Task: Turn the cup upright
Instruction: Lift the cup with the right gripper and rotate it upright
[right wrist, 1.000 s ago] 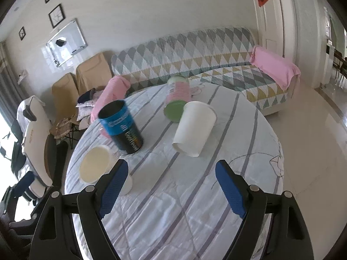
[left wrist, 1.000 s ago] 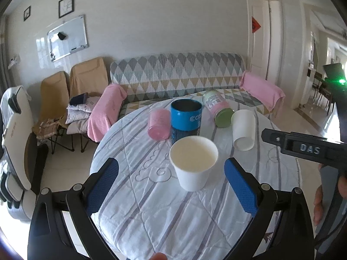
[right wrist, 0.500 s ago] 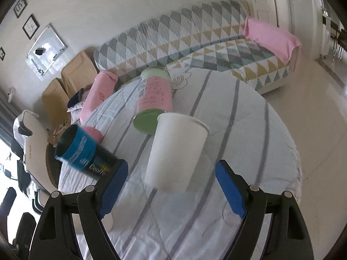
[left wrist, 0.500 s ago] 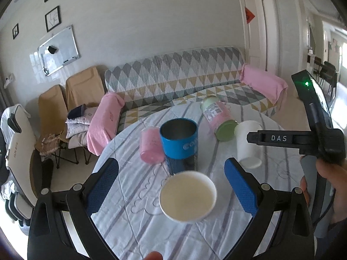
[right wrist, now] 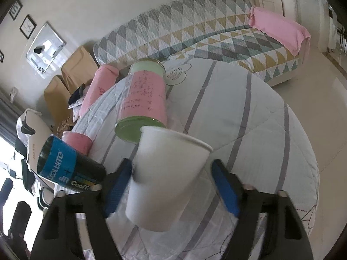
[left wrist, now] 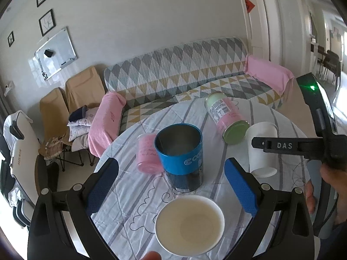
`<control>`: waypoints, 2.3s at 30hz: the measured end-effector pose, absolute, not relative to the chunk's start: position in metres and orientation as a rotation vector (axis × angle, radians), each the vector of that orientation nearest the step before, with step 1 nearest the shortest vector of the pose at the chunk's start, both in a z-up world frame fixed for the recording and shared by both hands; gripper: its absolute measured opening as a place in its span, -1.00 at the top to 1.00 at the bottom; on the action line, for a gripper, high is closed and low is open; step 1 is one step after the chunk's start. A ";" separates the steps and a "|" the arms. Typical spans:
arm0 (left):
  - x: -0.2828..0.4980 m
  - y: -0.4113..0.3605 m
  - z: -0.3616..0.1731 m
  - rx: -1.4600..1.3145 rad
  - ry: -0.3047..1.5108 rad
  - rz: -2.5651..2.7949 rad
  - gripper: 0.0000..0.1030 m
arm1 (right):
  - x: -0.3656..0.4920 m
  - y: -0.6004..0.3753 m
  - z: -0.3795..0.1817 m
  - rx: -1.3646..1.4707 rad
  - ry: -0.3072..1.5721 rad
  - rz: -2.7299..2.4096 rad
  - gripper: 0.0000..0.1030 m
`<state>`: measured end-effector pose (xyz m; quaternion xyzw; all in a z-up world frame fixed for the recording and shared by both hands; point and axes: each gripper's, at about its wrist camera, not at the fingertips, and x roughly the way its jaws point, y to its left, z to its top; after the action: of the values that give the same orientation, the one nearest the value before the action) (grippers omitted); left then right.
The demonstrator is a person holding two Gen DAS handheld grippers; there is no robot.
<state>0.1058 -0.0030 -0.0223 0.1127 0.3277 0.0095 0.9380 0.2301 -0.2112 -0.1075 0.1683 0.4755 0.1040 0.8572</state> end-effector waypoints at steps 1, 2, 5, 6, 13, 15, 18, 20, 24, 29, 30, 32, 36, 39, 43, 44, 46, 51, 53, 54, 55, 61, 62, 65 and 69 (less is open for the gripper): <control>0.106 -0.003 -0.023 0.232 0.672 0.020 -0.93 | 0.228 -0.210 -0.107 0.346 0.989 0.222 -0.36; 0.107 -0.003 -0.024 0.234 0.674 0.021 -0.93 | 0.227 -0.210 -0.106 0.337 0.983 0.222 -0.36; 0.106 -0.004 -0.025 0.233 0.675 0.029 -0.93 | 0.220 -0.208 -0.100 0.291 0.945 0.213 -0.35; 0.105 -0.003 -0.025 0.231 0.677 0.030 -0.93 | 0.216 -0.207 -0.098 0.278 0.931 0.214 -0.35; 0.098 0.005 -0.029 0.226 0.693 0.041 -0.93 | 0.185 -0.198 -0.089 0.193 0.820 0.224 -0.35; 0.095 0.007 -0.029 0.218 0.701 0.043 -0.93 | 0.174 -0.193 -0.088 0.168 0.790 0.237 -0.35; 0.090 0.009 -0.028 0.210 0.703 0.047 -0.93 | 0.159 -0.185 -0.087 0.119 0.743 0.251 -0.32; 0.089 0.010 -0.028 0.210 0.703 0.050 -0.93 | 0.150 -0.178 -0.088 0.091 0.722 0.263 -0.32; 0.080 0.018 -0.028 0.197 0.712 0.055 -0.93 | 0.134 -0.167 -0.091 0.021 0.685 0.266 -0.32; 0.069 0.026 -0.028 0.180 0.720 0.062 -0.93 | 0.118 -0.156 -0.097 -0.039 0.666 0.258 -0.32; 0.068 0.026 -0.029 0.177 0.720 0.061 -0.93 | 0.115 -0.155 -0.098 -0.041 0.664 0.257 -0.32; 0.065 0.029 -0.028 0.170 0.725 0.062 -0.93 | 0.112 -0.153 -0.100 -0.048 0.669 0.262 -0.32; 0.060 0.031 -0.025 0.161 0.717 0.060 -0.93 | 0.117 -0.167 -0.096 0.080 0.719 0.286 -0.39; 0.059 0.032 -0.022 0.150 0.708 0.056 -0.93 | 0.124 -0.184 -0.087 0.207 0.721 0.293 -0.57; 0.060 0.030 -0.021 0.145 0.697 0.044 -0.93 | 0.145 -0.198 -0.079 0.319 0.762 0.280 -0.58; 0.061 0.029 -0.021 0.147 0.696 0.041 -0.93 | 0.155 -0.198 -0.080 0.328 0.785 0.263 -0.58; 0.065 0.026 -0.021 0.152 0.689 0.035 -0.93 | 0.175 -0.201 -0.084 0.369 0.836 0.260 -0.58; 0.077 0.020 -0.020 0.162 0.670 0.023 -0.93 | 0.223 -0.200 -0.108 0.439 0.996 0.274 -0.58; 0.081 0.020 -0.021 0.158 0.672 0.020 -0.93 | 0.234 -0.200 -0.117 0.440 1.038 0.289 -0.58; 0.083 0.020 -0.021 0.157 0.674 0.019 -0.93 | 0.238 -0.199 -0.120 0.441 1.042 0.288 -0.58; 0.085 0.020 -0.021 0.156 0.676 0.016 -0.93 | 0.241 -0.199 -0.121 0.437 1.048 0.292 -0.52; 0.088 0.019 -0.026 0.155 0.689 0.017 -0.93 | 0.237 -0.197 -0.121 0.407 1.000 0.351 -0.28; 0.088 0.019 -0.027 0.155 0.691 0.017 -0.93 | 0.231 -0.195 -0.120 0.399 0.978 0.363 -0.28; 0.086 0.020 -0.028 0.151 0.700 0.019 -0.93 | 0.208 -0.191 -0.110 0.331 0.893 0.376 -0.28; 0.079 0.024 -0.027 0.136 0.705 0.016 -0.93 | 0.176 -0.181 -0.099 0.223 0.770 0.390 -0.29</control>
<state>0.0789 0.0245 -0.0275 0.0663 0.3449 0.0081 0.9363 0.1760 -0.1809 -0.0993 0.1080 0.3722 0.1887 0.9023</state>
